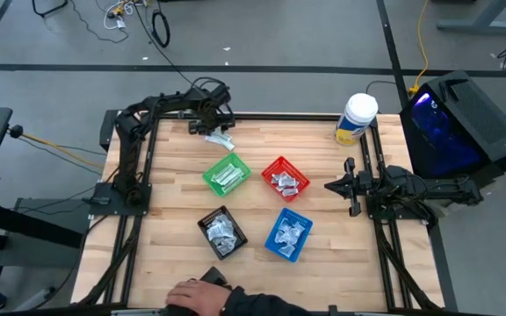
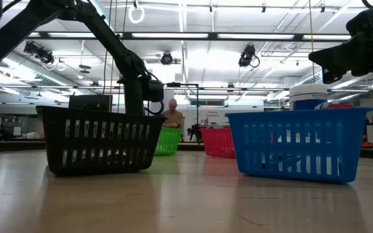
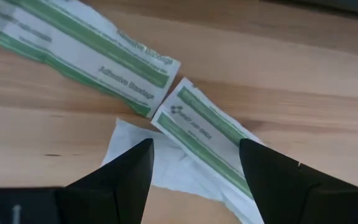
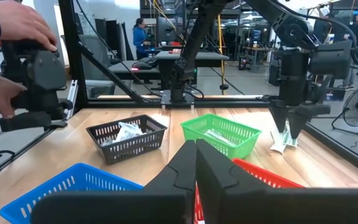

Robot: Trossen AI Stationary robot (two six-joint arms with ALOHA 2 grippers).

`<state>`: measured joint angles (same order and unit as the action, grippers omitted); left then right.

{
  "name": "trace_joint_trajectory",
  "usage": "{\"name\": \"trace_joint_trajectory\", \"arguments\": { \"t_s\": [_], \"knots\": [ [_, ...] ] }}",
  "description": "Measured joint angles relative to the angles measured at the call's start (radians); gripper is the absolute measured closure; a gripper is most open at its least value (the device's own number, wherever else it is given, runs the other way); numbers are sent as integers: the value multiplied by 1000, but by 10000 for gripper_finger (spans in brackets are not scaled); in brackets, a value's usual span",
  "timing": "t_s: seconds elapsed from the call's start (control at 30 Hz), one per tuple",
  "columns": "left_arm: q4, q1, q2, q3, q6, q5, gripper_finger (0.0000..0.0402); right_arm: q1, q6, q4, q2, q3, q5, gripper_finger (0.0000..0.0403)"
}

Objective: Pick & Place First Aid Supplies
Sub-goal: Put the green bandage pack into the green bin

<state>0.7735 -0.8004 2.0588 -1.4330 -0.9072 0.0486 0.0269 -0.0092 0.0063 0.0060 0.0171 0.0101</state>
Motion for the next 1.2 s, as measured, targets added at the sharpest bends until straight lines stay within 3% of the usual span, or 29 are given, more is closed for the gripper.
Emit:
{"name": "trace_joint_trajectory", "arguments": {
  "t_s": [0.4, 0.87, 1.2],
  "knots": [
    [-5, 0, 22, -1, -7, 16, 158, 0, 0, 0, 0, 0, 0, 390],
    [-5, 2, 23, 0, -26, 16, 277, 0, 0, 0, 0, 0, 0, 390],
    [-6, 9, 24, 0, -25, 16, 310, 0, 0, 0, 0, 0, 0, 390]
  ]
}}
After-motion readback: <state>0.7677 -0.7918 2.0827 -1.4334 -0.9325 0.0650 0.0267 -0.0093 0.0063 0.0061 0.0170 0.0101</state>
